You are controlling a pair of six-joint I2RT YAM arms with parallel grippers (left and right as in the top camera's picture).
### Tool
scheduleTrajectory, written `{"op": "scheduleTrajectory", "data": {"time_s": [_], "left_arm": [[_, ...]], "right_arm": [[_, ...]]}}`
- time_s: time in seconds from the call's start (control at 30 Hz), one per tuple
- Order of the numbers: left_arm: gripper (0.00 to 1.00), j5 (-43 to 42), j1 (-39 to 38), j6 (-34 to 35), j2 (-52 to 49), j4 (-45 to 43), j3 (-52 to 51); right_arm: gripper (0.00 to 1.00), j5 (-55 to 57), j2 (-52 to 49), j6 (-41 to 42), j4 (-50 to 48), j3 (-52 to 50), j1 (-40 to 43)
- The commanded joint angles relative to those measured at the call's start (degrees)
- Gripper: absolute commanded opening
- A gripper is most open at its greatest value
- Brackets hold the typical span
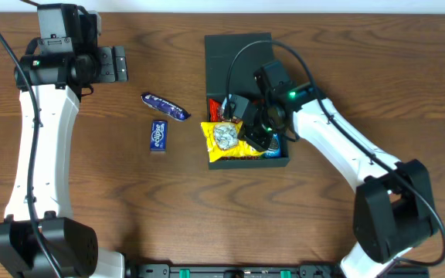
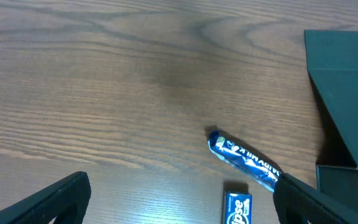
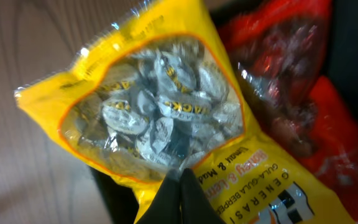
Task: Pack container
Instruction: 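Press the yellow bag down into the box with the right gripper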
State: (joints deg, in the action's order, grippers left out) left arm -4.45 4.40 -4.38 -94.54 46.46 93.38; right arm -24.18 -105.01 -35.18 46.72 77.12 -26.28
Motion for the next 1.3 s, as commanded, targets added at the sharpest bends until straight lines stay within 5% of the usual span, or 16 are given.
{"op": "scheduleTrajectory", "data": {"time_s": [0.0,0.7,0.77,0.93,1.0,1.1,1.27], "left_arm": [[0.95,0.39,0.09,-0.37,-0.28,0.04,0.52],[0.95,0.39,0.09,-0.35,-0.28,0.04,0.52],[0.95,0.39,0.09,-0.37,-0.28,0.02,0.52],[0.95,0.39,0.09,-0.37,-0.28,0.04,0.52],[0.95,0.39,0.09,-0.35,-0.28,0.04,0.52],[0.95,0.39,0.09,-0.37,-0.28,0.04,0.52],[0.95,0.39,0.09,-0.35,-0.28,0.02,0.52]], "right_arm": [[0.01,-0.2,-0.87,-0.63,-1.46,-1.73,-0.48],[0.01,2.67,-3.63,2.14,1.44,-2.95,-0.48],[0.15,2.99,-3.63,2.14,1.44,-2.49,-0.48],[0.08,3.23,-3.52,2.16,2.12,-0.98,-0.48],[0.59,3.21,-3.19,2.16,2.19,0.2,-0.48],[0.7,3.19,-3.1,2.82,2.49,2.21,-0.48],[0.73,2.82,-1.92,5.62,4.31,8.2,-0.48]]}}
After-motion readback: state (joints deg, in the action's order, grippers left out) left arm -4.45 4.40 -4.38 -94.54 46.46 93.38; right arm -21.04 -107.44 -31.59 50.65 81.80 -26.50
